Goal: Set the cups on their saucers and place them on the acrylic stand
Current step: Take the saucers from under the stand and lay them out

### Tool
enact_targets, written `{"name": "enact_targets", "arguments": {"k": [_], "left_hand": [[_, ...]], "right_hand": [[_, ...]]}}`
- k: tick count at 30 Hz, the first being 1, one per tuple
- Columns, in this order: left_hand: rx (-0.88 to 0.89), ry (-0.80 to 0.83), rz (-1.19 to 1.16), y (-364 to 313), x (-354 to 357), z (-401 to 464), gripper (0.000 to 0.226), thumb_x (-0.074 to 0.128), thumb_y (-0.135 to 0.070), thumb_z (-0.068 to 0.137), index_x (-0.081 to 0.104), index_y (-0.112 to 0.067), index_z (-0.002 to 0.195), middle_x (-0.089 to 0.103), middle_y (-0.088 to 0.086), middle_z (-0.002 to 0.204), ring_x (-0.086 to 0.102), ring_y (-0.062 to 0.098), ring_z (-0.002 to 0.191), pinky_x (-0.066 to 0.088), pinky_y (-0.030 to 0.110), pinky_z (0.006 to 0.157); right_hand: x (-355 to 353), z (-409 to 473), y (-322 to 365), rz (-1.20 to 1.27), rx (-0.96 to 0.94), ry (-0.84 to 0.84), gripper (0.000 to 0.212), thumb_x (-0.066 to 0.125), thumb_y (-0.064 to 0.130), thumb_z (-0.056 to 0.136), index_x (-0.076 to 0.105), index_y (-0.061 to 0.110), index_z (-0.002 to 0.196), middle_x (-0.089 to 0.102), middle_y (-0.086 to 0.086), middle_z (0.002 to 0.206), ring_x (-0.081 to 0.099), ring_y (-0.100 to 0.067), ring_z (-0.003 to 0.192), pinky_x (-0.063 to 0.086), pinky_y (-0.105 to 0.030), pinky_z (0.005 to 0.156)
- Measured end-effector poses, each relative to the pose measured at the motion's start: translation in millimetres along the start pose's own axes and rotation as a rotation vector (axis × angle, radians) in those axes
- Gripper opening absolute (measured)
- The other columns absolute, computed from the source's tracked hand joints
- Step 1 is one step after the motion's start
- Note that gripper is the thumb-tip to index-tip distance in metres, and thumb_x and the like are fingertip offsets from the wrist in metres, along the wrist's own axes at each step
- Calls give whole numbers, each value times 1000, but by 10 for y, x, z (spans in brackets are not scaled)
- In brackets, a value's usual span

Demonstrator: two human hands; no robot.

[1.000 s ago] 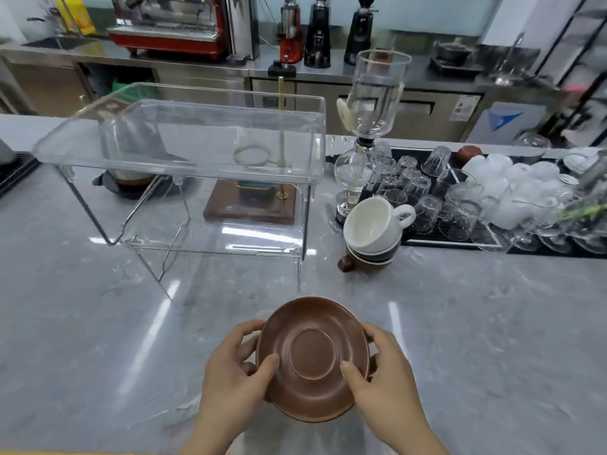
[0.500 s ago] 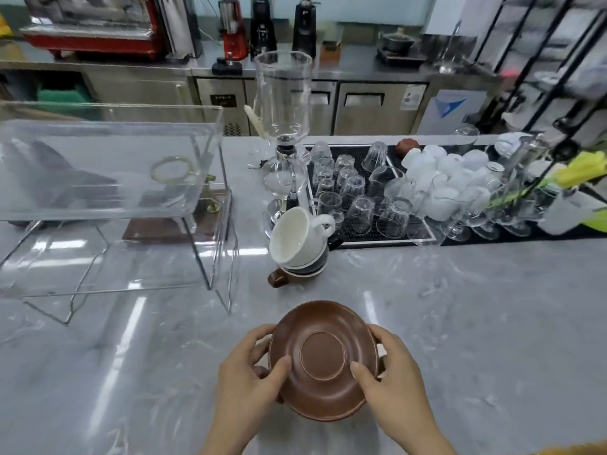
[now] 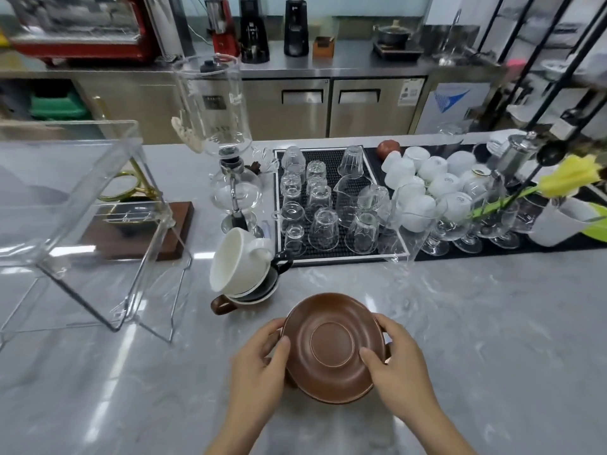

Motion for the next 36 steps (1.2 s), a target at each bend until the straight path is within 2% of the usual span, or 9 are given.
{"name": "enact_targets", "arguments": {"k": [2, 6, 8, 10, 13, 17, 21, 28, 36], "left_hand": [[20, 9, 16, 6, 98, 77, 44, 57, -4, 98, 74, -45, 101, 80, -12, 100, 76, 12, 91, 61, 39, 70], [59, 7, 31, -30, 246, 221, 46, 59, -4, 98, 73, -48, 101, 79, -18, 103, 73, 0, 99, 58, 21, 81], [61, -13, 32, -14, 293, 297, 39, 60, -5, 97, 74, -41, 103, 78, -18, 105, 71, 0, 103, 56, 20, 86], [65, -42, 17, 2, 325, 363, 34, 61, -3, 96, 73, -34, 106, 79, -16, 104, 72, 2, 103, 55, 16, 85], [77, -66, 20, 3, 373, 430, 32, 62, 0, 95, 72, -26, 111, 79, -17, 101, 73, 2, 98, 54, 11, 81], [66, -91, 22, 64, 423, 516, 29, 63, -1, 95, 72, -20, 116, 79, -9, 106, 72, 6, 104, 57, 34, 96], [31, -92, -15, 148, 480, 579, 31, 61, -2, 97, 71, -20, 119, 78, -4, 113, 72, 15, 110, 55, 52, 99], [79, -89, -10, 127, 521, 681, 34, 61, 2, 96, 71, -26, 114, 78, -7, 113, 71, 9, 111, 53, 41, 104], [78, -84, -16, 140, 538, 713, 31, 62, -2, 96, 69, -19, 121, 77, -3, 116, 70, 11, 113, 51, 49, 106]], "right_hand": [[-50, 119, -29, 23, -2, -5, 50, 71, 6, 86, 59, 32, 126, 59, 18, 113, 57, 2, 92, 41, -9, 78], [-123, 340, -41, 34, -17, -4, 50, 70, 4, 85, 59, 33, 124, 61, 12, 115, 58, 0, 92, 42, -16, 82], [-147, 446, -33, 27, -36, -1, 50, 71, 3, 85, 57, 39, 117, 62, 11, 113, 58, 2, 91, 42, -15, 80], [-151, 551, -40, 22, -38, 10, 50, 71, 5, 86, 54, 42, 116, 60, 13, 111, 57, 3, 93, 41, -15, 82], [-142, 686, -76, -5, -25, 19, 49, 71, 6, 86, 59, 29, 128, 59, 10, 115, 60, -10, 100, 45, -23, 92], [-142, 827, -117, -13, -12, 33, 52, 71, 5, 86, 59, 22, 134, 63, 4, 123, 63, -18, 109, 50, -35, 102], [-135, 927, -142, -4, -14, 47, 54, 70, 4, 87, 57, 20, 136, 62, 2, 127, 63, -19, 114, 49, -40, 105], [-152, 1040, -99, -9, -64, 47, 52, 70, 5, 86, 59, 24, 133, 63, 5, 123, 61, -14, 112, 49, -33, 103], [-148, 1078, -90, 2, -99, 46, 51, 71, 9, 87, 60, 27, 134, 64, 8, 123, 61, -11, 113, 50, -31, 101]]}}
Point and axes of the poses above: each hand's wrist, its own z-axis towards the middle knuckle, its own x-axis out of the palm, y = z × x, the point moved 9 cm from there along z, towards the middle knuckle
